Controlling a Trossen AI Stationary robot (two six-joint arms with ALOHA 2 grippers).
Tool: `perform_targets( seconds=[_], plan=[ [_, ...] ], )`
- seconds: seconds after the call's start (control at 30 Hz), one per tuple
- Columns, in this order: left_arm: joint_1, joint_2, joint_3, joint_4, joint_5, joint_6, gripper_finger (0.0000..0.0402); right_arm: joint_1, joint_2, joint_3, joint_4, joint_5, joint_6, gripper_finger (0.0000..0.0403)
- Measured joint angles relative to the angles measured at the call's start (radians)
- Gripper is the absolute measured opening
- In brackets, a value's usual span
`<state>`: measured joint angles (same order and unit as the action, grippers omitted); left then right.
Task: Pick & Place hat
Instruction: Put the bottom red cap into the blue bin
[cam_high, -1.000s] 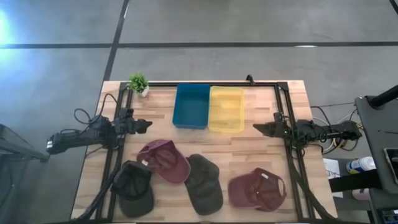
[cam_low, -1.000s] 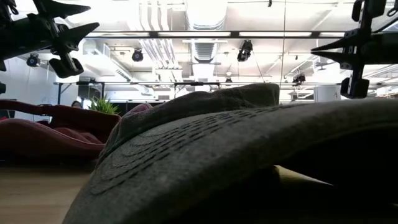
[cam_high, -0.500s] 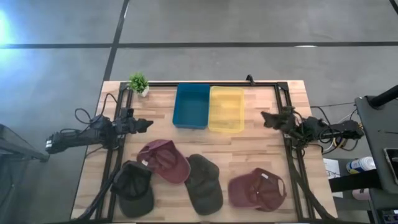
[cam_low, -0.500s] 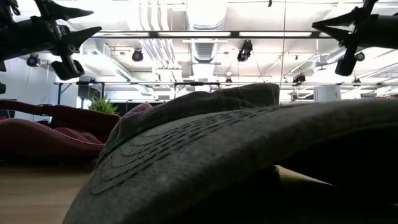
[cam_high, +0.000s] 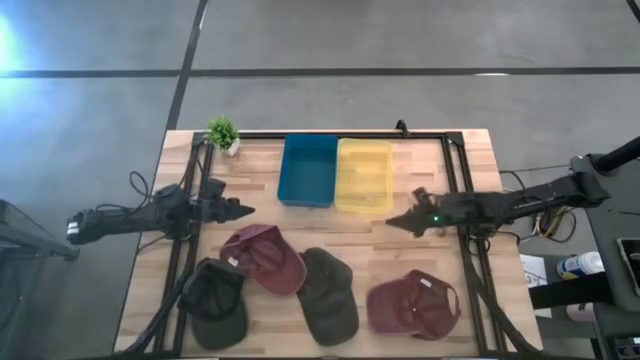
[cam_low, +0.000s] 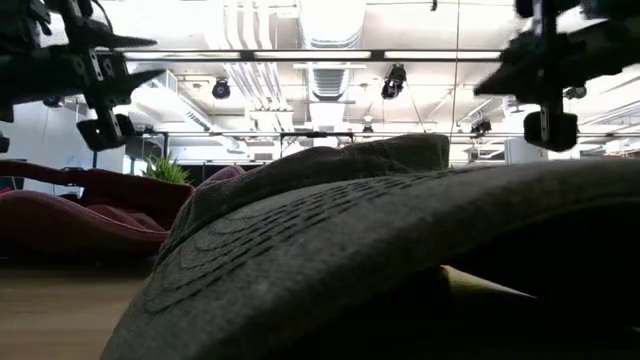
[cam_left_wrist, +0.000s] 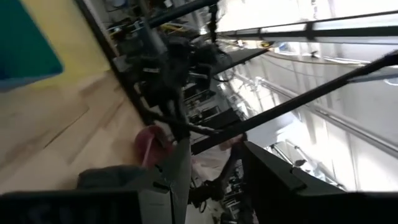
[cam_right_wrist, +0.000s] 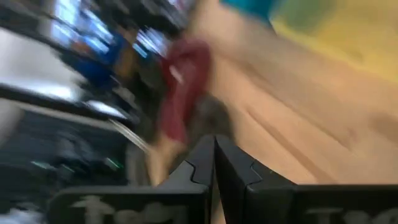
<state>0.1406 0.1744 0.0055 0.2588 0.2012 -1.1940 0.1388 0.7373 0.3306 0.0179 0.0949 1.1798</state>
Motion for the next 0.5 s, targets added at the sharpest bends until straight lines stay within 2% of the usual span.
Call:
perform_targets(
  seconds=[0.13, 0.23, 0.37, 0.5],
  plan=[
    [0.000, 0.015, 0.000, -0.007, -0.015, -0.012, 0.0138, -0.032, 0.151, 0.116, -0.174, -0.128, -0.018, 0.0011],
    [0.000, 0.020, 0.000, -0.006, -0.104, -0.017, 0.0138, -0.053, 0.251, 0.180, -0.263, -0.311, -0.118, 0.0021],
    [0.000, 0.024, 0.000, -0.006, -0.194, -0.038, 0.0138, -0.071, 0.391, 0.257, -0.414, -0.538, -0.321, 0.0066],
    [0.000, 0.033, 0.000, -0.008, -0.247, -0.065, 0.0138, -0.075, 0.511, 0.325, -0.587, -0.591, -0.580, 0.0125]
  ],
)
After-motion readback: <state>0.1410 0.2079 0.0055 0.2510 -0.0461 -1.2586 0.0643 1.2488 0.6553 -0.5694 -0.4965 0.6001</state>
